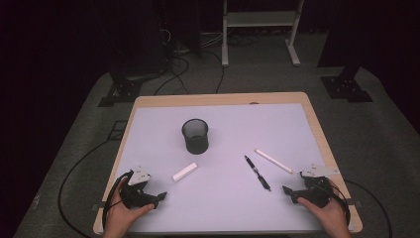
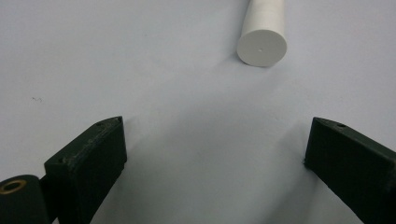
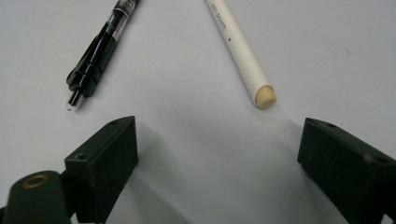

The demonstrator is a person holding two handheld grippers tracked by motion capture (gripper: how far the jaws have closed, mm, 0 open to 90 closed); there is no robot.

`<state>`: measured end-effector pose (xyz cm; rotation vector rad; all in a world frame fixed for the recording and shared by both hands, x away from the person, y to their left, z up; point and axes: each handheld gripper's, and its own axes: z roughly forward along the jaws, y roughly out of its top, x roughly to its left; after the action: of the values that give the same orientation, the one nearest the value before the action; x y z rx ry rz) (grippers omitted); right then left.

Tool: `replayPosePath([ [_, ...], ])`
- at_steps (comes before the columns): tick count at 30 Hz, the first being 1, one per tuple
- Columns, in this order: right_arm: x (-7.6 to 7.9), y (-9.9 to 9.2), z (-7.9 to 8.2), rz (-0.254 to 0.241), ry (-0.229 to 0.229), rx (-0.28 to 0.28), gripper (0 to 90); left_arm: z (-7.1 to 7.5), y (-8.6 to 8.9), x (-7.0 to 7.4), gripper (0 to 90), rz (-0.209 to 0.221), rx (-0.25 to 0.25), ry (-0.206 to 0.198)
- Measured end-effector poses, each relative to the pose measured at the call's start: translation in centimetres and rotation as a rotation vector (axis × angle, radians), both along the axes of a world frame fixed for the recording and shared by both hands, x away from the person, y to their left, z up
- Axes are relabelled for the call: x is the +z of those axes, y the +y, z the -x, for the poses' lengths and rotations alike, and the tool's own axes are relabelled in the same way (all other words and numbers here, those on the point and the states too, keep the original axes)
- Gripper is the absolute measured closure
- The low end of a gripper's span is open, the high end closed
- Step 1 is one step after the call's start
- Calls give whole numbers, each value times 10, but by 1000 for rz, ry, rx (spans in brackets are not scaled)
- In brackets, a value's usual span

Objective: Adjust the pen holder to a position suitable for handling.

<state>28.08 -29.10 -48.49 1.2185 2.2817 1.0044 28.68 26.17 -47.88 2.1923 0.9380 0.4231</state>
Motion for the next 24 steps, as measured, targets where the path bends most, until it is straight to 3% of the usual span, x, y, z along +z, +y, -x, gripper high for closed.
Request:
replayPosePath([
  [9, 0, 0, 0, 0, 0, 0, 111, -1, 1, 1, 54, 4, 2, 5],
  [14, 0, 0, 0, 0, 0, 0, 111, -2, 7, 3, 141, 18, 8, 1],
  [24, 0, 0, 0, -1, 1, 0, 111, -6, 5, 11, 191, 25, 7, -2],
])
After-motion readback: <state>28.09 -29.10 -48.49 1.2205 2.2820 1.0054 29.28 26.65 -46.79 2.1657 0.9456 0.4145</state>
